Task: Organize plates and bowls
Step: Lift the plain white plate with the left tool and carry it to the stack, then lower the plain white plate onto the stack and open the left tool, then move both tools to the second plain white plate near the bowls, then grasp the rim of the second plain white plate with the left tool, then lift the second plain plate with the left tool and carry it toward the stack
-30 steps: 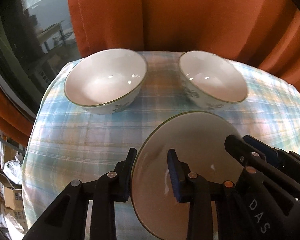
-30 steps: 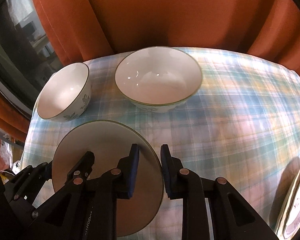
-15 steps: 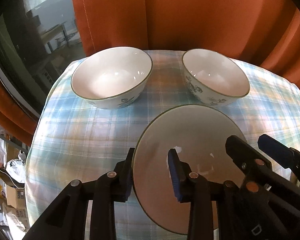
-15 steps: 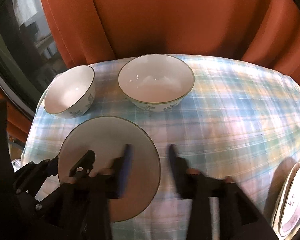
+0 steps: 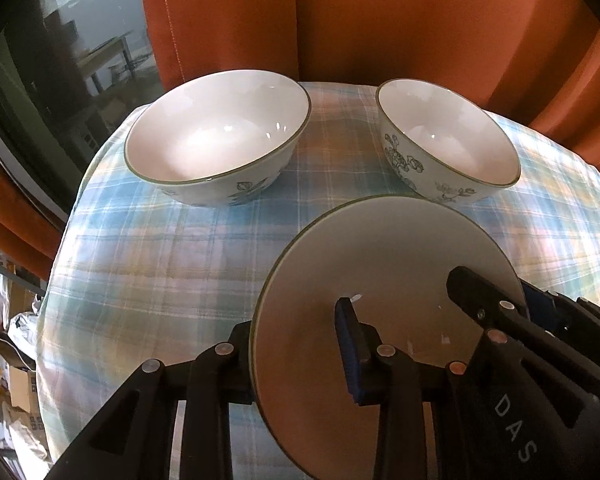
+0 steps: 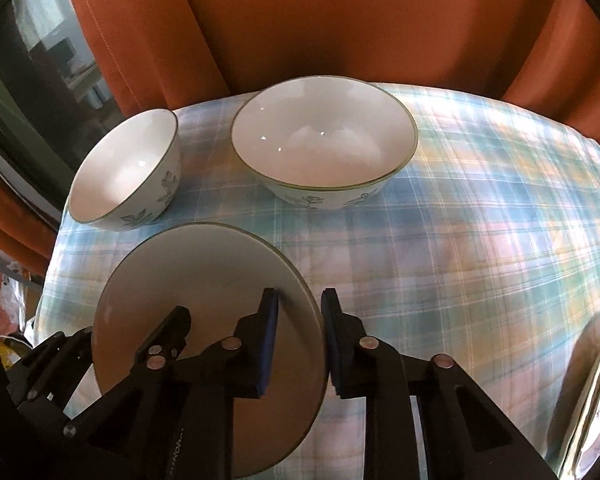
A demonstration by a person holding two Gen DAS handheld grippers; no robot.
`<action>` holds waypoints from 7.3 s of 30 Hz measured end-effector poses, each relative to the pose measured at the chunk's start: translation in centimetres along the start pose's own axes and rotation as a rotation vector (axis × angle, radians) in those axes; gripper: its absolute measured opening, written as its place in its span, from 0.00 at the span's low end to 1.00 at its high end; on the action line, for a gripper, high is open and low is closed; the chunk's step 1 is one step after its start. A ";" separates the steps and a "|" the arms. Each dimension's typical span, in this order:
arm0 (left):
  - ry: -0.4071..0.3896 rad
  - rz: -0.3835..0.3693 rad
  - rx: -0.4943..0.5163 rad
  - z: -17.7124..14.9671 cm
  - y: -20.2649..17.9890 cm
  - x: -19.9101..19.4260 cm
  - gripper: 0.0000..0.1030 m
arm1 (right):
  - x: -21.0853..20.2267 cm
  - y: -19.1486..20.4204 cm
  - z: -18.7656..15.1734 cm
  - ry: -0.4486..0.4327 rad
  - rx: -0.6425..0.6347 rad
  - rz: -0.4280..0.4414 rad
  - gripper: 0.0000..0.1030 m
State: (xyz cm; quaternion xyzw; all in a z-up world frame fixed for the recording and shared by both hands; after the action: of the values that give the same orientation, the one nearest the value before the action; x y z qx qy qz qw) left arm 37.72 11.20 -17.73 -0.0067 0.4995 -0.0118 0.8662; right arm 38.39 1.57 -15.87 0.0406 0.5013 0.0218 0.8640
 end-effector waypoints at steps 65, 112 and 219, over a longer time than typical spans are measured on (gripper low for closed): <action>0.093 0.072 -0.068 -16.3 -17.7 -8.4 0.33 | -9.8 -17.5 -14.0 0.081 -0.083 0.087 0.25; -0.053 -0.051 -0.046 -10.4 -0.3 -9.8 0.82 | -10.0 -0.6 -8.4 -0.039 -0.105 -0.003 0.74; -0.180 -0.017 0.029 1.3 5.5 -11.4 0.25 | -10.2 5.5 3.0 -0.180 0.040 0.029 0.25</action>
State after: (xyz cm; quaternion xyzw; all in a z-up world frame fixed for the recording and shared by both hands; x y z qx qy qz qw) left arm 33.26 17.05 -7.32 0.0005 0.4193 -0.0254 0.9075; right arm 35.93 6.12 -5.07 0.0668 0.4212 0.0205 0.9043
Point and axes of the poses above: each gripper's, at about its wrist camera, not at the fingertips, and x roughly the way its jaws point, y to its left, z to its top, the point moved 9 cm from there along x, roughly the way its jaws point, and after that the axes turned 5 degrees about -y, right-handed, at the moved point
